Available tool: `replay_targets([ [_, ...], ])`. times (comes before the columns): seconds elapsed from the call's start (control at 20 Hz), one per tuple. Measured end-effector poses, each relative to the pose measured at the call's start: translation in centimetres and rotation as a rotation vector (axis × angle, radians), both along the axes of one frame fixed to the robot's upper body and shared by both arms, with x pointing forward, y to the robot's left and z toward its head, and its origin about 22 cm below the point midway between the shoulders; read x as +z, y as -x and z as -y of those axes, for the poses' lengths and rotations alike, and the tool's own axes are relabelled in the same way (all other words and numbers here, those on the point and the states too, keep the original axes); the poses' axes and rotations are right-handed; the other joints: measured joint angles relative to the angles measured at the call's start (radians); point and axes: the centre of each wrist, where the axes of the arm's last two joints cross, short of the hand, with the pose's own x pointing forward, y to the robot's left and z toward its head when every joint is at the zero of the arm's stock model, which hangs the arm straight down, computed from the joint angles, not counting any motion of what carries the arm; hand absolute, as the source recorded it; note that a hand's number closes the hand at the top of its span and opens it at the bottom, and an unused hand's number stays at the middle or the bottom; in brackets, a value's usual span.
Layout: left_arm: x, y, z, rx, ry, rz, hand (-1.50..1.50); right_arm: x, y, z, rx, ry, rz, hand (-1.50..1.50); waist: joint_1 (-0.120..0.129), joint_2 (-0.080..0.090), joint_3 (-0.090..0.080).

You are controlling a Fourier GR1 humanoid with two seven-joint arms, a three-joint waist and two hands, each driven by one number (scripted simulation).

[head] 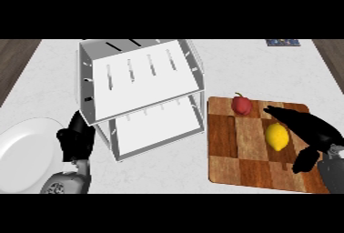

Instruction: Pick the lemon from the cutting board and place it in the tiered basket

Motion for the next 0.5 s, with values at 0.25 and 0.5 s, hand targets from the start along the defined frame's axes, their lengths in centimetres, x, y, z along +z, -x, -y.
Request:
replay_targets([
  [0.25,-0.2,-0.2,-0.2,-0.014,0.003,0.005,0.0,-0.4,-0.8,0.3,-0.001,-0.012,-0.003,-1.5,0.0,-0.001,0.001],
  [0.5,-0.6,-0.1,-0.1,-0.016,-0.001,0.021,0.0,-2.2,-0.2,0.3,-0.014,-0.043,0.005,-1.5,-0.001,-0.002,0.002],
])
